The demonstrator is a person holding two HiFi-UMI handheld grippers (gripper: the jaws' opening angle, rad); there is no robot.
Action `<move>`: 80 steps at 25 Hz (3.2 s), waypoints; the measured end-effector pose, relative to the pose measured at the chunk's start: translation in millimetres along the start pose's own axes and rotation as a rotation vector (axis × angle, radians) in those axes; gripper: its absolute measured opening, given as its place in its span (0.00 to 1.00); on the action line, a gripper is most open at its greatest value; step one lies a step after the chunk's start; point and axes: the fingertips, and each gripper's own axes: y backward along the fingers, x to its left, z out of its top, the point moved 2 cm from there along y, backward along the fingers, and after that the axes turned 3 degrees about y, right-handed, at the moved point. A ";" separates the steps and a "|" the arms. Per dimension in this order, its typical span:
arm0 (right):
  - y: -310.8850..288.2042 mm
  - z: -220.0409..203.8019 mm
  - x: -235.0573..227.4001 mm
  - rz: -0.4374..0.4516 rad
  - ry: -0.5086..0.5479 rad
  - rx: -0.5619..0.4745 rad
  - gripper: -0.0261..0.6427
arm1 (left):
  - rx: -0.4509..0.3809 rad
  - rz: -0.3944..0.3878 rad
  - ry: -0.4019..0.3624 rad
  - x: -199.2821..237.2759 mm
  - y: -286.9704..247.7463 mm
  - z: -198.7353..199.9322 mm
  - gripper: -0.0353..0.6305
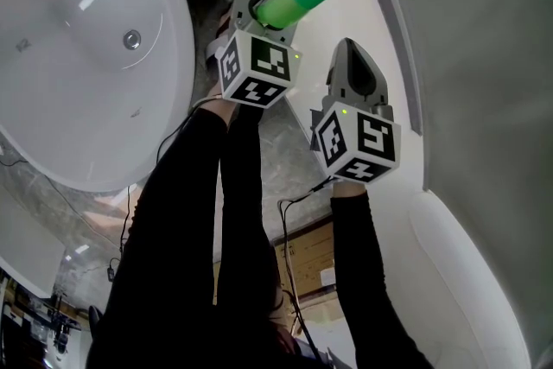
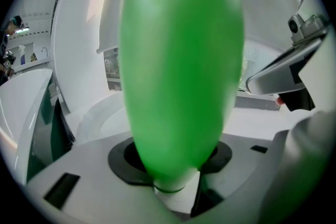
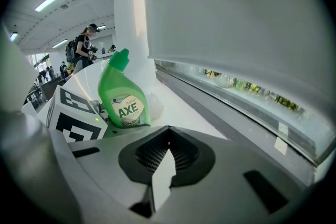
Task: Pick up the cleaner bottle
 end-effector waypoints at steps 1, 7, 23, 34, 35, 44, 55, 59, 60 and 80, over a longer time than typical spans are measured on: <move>0.4 0.3 -0.1 0.000 0.000 -0.001 0.04 | 0.000 0.000 -0.001 0.0 0.3 0.0 0.36; 1.9 3.7 -3.2 -0.004 -0.003 -0.011 0.04 | -0.007 -0.010 0.009 -1.8 1.2 2.6 0.35; 26.9 33.3 0.6 -0.009 0.027 -0.065 0.04 | -0.112 0.015 0.020 -1.1 38.6 60.6 0.35; 53.5 82.7 25.6 0.012 0.069 -0.120 0.04 | -0.181 0.085 0.035 35.1 94.8 114.9 0.35; 56.7 88.5 29.0 0.015 0.072 -0.124 0.04 | -0.186 0.093 0.041 39.5 102.2 119.4 0.35; 77.1 140.2 79.7 0.078 0.127 -0.181 0.04 | -0.232 0.178 0.096 87.1 171.0 150.6 0.35; 99.1 176.6 152.7 0.182 0.220 -0.211 0.04 | -0.240 0.297 0.169 136.3 262.8 152.7 0.35; 105.4 186.8 179.9 0.220 0.248 -0.223 0.04 | -0.239 0.340 0.190 152.6 293.7 149.5 0.35; 107.2 189.7 187.0 0.229 0.256 -0.228 0.04 | -0.240 0.351 0.195 156.7 301.5 148.4 0.35; 153.3 211.6 300.4 0.377 0.369 -0.282 0.04 | -0.267 0.452 0.219 198.4 426.5 139.7 0.34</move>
